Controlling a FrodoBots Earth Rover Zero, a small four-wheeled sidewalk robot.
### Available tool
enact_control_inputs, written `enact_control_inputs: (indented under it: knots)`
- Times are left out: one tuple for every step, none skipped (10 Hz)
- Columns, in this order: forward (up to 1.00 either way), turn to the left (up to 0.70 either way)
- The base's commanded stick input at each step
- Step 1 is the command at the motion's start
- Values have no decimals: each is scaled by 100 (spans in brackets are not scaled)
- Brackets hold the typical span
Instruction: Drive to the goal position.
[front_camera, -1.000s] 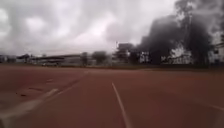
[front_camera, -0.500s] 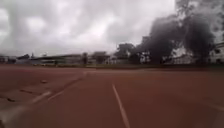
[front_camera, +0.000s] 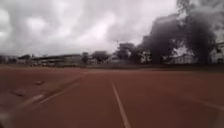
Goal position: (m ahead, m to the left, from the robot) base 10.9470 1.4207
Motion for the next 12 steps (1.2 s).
enact_control_inputs:
  knots:
    - [70, 0]
    - [70, 0]
    - [70, 0]
    - [70, 0]
    - [70, 0]
    - [70, 0]
    - [70, 0]
    - [70, 0]
    - [70, 0]
    - [70, 0]
    - [70, 0]
    - [70, 0]
